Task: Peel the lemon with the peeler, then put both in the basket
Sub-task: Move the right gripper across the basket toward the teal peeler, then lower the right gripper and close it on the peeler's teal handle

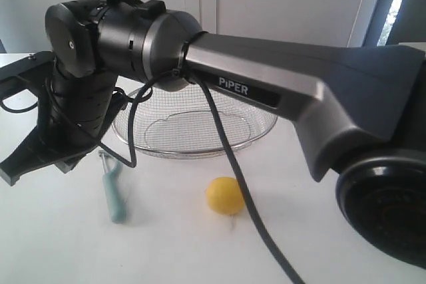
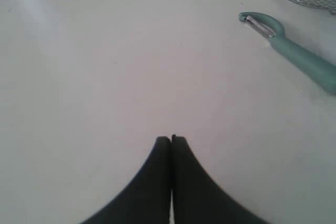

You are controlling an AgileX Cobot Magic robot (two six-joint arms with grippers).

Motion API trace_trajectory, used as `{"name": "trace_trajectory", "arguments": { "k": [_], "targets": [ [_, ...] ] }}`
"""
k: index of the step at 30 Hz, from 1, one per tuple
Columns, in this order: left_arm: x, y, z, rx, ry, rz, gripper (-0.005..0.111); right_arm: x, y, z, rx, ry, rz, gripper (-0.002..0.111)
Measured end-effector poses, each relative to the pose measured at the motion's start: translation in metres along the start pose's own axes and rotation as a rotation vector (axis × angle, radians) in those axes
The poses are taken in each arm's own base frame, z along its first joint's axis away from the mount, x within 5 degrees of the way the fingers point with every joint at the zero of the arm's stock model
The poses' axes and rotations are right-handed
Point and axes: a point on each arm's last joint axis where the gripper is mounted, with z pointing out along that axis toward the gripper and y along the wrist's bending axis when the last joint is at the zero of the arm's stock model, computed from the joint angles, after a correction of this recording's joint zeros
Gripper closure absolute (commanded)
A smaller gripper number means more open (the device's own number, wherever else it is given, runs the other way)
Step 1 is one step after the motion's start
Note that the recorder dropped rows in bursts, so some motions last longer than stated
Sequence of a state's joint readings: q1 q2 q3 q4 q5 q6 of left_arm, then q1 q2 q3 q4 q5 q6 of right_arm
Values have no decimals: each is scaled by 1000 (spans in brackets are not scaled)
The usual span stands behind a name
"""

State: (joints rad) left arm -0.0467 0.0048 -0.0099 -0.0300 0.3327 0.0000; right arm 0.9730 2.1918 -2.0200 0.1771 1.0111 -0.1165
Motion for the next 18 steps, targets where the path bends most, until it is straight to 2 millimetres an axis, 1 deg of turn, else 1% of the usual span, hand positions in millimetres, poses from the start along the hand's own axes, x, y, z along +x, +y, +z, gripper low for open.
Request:
{"name": "trace_trajectory", "arguments": {
  "k": [2, 7, 13, 15, 18],
  "targets": [
    [0, 0, 0, 0, 0, 0, 107, 0, 0, 0, -2, 2, 19, 108],
    [0, 0, 0, 0, 0, 0, 107, 4, -3, 7, 27, 41, 157, 108],
    [0, 0, 0, 0, 0, 0, 107, 21, -18, 40, 154, 175, 274, 108],
    [0, 0, 0, 0, 0, 0, 107, 25, -20, 47, 174, 196, 292, 105],
    [0, 0, 0, 0, 0, 0, 107, 26, -21, 51, 177, 202, 313, 95]
  ]
}}
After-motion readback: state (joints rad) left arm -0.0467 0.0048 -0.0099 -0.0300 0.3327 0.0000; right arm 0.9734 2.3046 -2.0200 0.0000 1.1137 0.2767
